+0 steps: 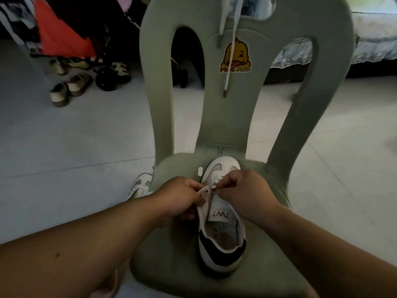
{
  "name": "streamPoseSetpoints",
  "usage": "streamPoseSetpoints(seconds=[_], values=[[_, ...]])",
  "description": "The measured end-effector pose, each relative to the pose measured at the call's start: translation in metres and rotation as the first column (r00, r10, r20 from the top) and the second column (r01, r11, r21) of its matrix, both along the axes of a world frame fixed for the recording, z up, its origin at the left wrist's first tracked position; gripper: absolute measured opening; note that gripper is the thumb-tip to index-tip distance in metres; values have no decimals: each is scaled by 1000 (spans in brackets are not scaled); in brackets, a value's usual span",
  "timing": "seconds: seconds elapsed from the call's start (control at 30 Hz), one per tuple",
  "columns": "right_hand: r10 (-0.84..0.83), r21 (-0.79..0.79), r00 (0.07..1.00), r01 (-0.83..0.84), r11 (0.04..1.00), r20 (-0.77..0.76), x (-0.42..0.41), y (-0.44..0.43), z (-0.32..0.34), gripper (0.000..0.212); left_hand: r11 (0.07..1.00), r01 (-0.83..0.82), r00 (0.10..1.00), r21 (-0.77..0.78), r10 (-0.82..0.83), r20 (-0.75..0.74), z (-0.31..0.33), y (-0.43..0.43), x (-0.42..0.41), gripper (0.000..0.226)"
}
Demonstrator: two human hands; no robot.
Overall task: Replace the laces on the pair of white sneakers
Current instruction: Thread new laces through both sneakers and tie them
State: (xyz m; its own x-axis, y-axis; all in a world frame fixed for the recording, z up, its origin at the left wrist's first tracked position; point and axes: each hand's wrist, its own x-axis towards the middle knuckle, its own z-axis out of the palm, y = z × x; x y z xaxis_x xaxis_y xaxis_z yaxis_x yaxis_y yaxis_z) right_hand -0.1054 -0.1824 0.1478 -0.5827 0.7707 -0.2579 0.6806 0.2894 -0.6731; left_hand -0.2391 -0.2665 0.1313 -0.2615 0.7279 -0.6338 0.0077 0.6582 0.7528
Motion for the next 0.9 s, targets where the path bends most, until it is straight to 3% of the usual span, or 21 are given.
streamPoseSetpoints(seconds=[0.1, 0.23, 0.33, 0.43, 0.5, 0.6, 0.9], values=[[-36, -17, 999, 36, 999, -41, -3, -5, -3, 25, 999, -23, 997, 31, 20, 76, 0, -3, -1, 26], [-92, -15, 991, 91, 996, -98, -6, -14, -9, 24, 997, 0, 1000, 71, -2, 28, 0, -5, -1, 26], [-131, -13, 984, 130, 991, -124, -8, -16, -10, 21, 991, 66, 995, 115, -56, -88, -2, -6, -1, 22], [-125, 4, 985, 126, 992, -117, -10, -16, -11, 20, 967, 190, 936, 170, -126, -329, -1, -8, 3, 20], [-99, 2, 990, 100, 995, -99, -10, -14, -10, 21, 965, 174, 932, 197, -97, -350, 2, -9, 5, 20], [0, 15, 998, 1, 1000, -57, -9, -7, -6, 19, 984, 39, 984, 172, -8, -175, 7, -9, 3, 18], [191, 15, 980, -192, 981, 56, -6, 4, 9, 15, 971, 123, 922, 206, -34, -386, 11, -3, -4, 15]])
